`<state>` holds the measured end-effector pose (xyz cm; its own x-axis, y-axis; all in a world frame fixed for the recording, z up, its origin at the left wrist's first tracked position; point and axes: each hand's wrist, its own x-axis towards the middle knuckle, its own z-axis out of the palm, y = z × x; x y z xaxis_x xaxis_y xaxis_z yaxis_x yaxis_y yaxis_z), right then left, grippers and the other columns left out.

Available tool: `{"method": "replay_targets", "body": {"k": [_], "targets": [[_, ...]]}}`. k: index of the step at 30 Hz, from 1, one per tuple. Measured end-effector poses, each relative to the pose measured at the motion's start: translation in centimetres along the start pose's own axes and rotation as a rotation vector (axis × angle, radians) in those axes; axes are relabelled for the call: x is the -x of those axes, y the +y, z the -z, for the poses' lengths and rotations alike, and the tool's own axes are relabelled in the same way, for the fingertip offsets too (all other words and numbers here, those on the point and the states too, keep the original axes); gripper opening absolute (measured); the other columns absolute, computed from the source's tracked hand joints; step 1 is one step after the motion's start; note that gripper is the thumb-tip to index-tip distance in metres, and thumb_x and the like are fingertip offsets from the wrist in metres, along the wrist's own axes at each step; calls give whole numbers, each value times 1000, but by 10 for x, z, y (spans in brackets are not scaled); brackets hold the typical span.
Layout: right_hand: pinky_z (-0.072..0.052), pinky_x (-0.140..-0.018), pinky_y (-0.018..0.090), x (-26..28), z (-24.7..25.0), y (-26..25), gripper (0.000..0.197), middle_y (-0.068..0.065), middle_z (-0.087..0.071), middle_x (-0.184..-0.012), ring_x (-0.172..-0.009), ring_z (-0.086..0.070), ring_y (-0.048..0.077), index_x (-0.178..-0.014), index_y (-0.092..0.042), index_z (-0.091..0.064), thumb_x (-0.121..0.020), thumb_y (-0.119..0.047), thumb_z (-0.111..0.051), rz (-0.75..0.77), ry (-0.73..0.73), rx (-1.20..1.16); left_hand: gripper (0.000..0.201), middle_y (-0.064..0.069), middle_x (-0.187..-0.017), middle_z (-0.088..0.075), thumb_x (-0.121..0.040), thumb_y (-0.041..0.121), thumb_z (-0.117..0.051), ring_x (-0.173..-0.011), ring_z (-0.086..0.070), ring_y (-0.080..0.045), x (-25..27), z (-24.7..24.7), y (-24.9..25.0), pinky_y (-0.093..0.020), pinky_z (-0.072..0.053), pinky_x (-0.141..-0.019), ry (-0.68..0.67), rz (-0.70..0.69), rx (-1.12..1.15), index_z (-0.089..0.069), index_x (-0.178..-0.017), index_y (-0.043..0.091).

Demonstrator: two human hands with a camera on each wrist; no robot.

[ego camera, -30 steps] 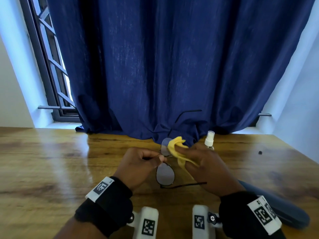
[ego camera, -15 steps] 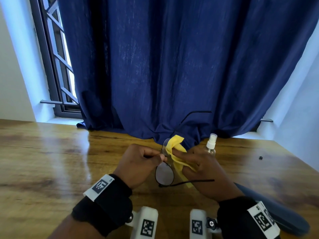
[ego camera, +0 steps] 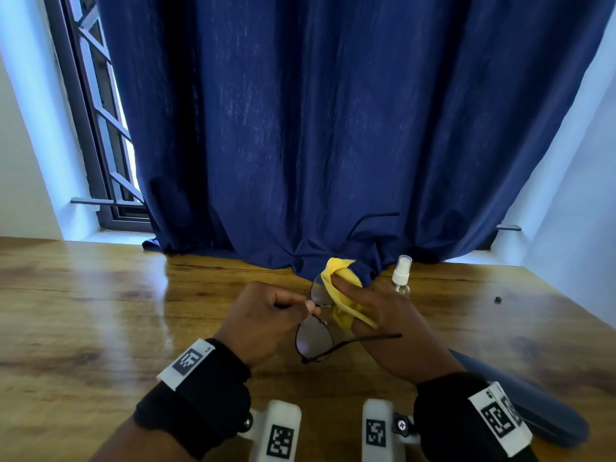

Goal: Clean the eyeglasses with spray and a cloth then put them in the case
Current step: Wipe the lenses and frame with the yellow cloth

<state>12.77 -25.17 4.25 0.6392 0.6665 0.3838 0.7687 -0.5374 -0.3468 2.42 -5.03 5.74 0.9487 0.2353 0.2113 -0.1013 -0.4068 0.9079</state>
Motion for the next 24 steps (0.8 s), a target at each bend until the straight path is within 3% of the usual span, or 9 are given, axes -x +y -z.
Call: {"method": "replay_targets", "body": {"k": [3,6,9,12,16,19,21,23,24], "targets": [[-36,-69,18,-1,-2,0,72,-18,-41,-94,-83,-44,-1,-146,-65,-28,-94,-26,-60,18,-7,3,18,19,-51,-68,-98,18,-65,-46,-55,3,3,-6,3,-7,-41,-55,-20,-15,-26,-82,-92,18],[-45,-78,23,3,1,-3,66,-14,-45,-97,-89,-46,3,-143,-61,-38,-94,-24,-62,17,-3,-47,18,20,-70,-78,-96,16,-67,-67,-68,11,-1,1,1,-1,-45,-61,37,-13,4,-83,-90,19],[-46,-80,23,3,1,-1,67,-11,-46,-101,-91,-47,4,-145,-60,-37,-95,-22,-61,-2,10,-22,18,17,-78,-80,-96,16,-68,-75,-71,6,-2,5,-1,-2,-47,-64,34,-10,-3,-83,-89,20],[-39,-78,20,0,-4,-4,68,-12,-46,-102,-92,-45,2,-144,-64,-33,-96,-23,-60,25,-30,-24,17,17,-73,-79,-96,17,-67,-69,-69,10,0,-1,-1,-3,-46,-64,-22,-23,-35,-84,-92,17],[-40,-79,19,1,-1,-4,60,-16,-45,-98,-91,-47,3,-139,-58,-47,-95,-20,-62,21,-3,-52,17,11,-89,-82,-96,19,-68,-90,-74,0,-3,2,-5,-8,-54,-77,18,-11,-16,-84,-91,20],[-42,-80,23,0,-1,2,64,-16,-44,-97,-90,-46,3,-145,-57,-40,-95,-23,-60,-4,11,-15,19,11,-88,-82,-96,19,-68,-88,-74,-1,-4,5,-5,-6,-51,-74,20,-18,-37,-84,-87,24],[-39,-76,18,-1,-4,-2,68,-15,-44,-96,-88,-46,1,-150,-57,-31,-95,-25,-58,28,-11,-29,18,5,-85,-83,-96,21,-68,-84,-76,-15,-2,0,-2,-19,-54,-76,-16,-30,-44,-85,-89,24],[-37,-74,16,-1,-5,-8,67,-16,-44,-95,-87,-46,0,-149,-57,-33,-97,-23,-58,47,-38,-53,18,8,-78,-81,-97,20,-67,-76,-74,-8,-1,-2,0,-23,-57,-74,-17,-25,-28,-85,-91,21],[-36,-74,15,-1,-3,-8,65,-16,-43,-95,-87,-46,1,-146,-57,-37,-96,-21,-59,48,-35,-65,18,11,-76,-80,-97,18,-67,-74,-74,-4,0,-1,0,-18,-54,-72,1,-19,-15,-84,-91,19]]}}
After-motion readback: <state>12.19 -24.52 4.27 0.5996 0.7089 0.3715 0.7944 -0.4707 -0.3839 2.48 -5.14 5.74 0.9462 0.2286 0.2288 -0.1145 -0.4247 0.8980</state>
